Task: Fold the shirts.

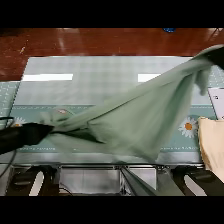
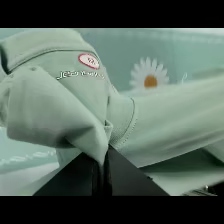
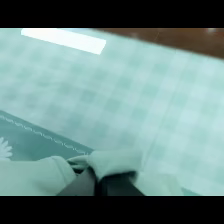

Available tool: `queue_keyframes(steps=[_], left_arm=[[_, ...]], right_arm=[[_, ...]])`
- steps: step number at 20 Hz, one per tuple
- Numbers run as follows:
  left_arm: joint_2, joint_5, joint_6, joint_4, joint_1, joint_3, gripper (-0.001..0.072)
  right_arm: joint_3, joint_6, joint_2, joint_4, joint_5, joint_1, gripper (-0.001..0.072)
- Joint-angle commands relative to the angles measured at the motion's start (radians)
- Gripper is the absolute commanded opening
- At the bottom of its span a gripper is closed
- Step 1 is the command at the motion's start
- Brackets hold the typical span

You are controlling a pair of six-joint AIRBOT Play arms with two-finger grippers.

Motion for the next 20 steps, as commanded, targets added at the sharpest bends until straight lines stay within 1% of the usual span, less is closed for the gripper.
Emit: queue_keyframes(steps=[1, 2, 3, 4, 6, 7, 8, 9, 10, 11, 12, 13, 14, 16, 17, 18, 19, 20], left_arm=[[-0.007, 0.235, 0.069, -0.173, 0.0, -0.352, 0.0024], [-0.028, 0.341, 0.1, -0.214, 0.0, -0.417, 0.0024], [-0.054, 0.44, 0.105, -0.251, 0.0, -0.462, 0.0024], [-0.091, 0.525, 0.109, -0.272, 0.0, -0.485, 0.0024], [-0.177, 0.603, 0.154, -0.28, 0.0, -0.471, 0.0024], [-0.221, 0.613, 0.192, -0.285, 0.0, -0.448, 0.0024], [-0.275, 0.614, 0.233, -0.285, 0.0, -0.413, 0.0026], [-0.33, 0.605, 0.256, -0.285, 0.0, -0.374, 0.0121], [-0.386, 0.581, 0.259, -0.284, 0.0, -0.329, 0.0376], [-0.449, 0.535, 0.297, -0.28, 0.0, -0.271, 0.0505], [-0.507, 0.461, 0.363, -0.257, 0.002, -0.195, 0.0504], [-0.555, 0.38, 0.389, -0.211, 0.01, -0.106, 0.0504], [-0.597, 0.286, 0.383, -0.145, 0.03, 0.0, 0.0504], [-0.637, 0.135, 0.334, 0.025, 0.098, 0.19, 0.0504], [-0.636, 0.096, 0.322, 0.108, 0.14, 0.255, 0.0504], [-0.629, 0.08, 0.301, 0.189, 0.19, 0.297, 0.0504], [-0.616, 0.095, 0.238, 0.234, 0.242, 0.303, 0.0504], [-0.61, 0.121, 0.16, 0.227, 0.29, 0.281, 0.0504]], right_arm=[[-0.125, -0.039, -0.167, 0.059, -0.127, -0.001, 0.002], [-0.125, -0.042, -0.234, 0.09, -0.175, -0.001, 0.002], [-0.124, -0.057, -0.304, 0.109, -0.235, -0.001, 0.0021], [-0.12, -0.051, -0.368, 0.124, -0.273, -0.001, 0.002], [-0.077, -0.037, -0.511, 0.157, -0.286, -0.001, 0.0021], [-0.058, -0.019, -0.566, 0.166, -0.286, -0.001, 0.0021], [-0.042, 0.008, -0.613, 0.167, -0.291, -0.002, 0.008], [-0.032, 0.012, -0.647, 0.172, -0.293, -0.002, 0.0293], [-0.025, 0.005, -0.669, 0.179, -0.28, -0.002, 0.0414], [-0.01, -0.005, -0.682, 0.172, -0.246, -0.009, 0.0415], [0.006, 0.007, -0.684, 0.169, -0.211, -0.028, 0.0415], [0.031, 0.019, -0.677, 0.168, -0.159, -0.063, 0.0414], [0.054, 0.018, -0.66, 0.164, -0.096, -0.113, 0.0414], [0.061, 0.008, -0.597, 0.105, 0.016, -0.238, 0.0408], [0.048, 0.006, -0.559, 0.051, 0.051, -0.298, 0.0408], [0.005, 0.028, -0.508, 0.024, 0.032, -0.36, 0.0408], [-0.071, 0.053, -0.444, 0.032, -0.02, -0.425, 0.0408], [-0.171, 0.058, -0.377, 0.034, -0.079, -0.473, 0.0408]])
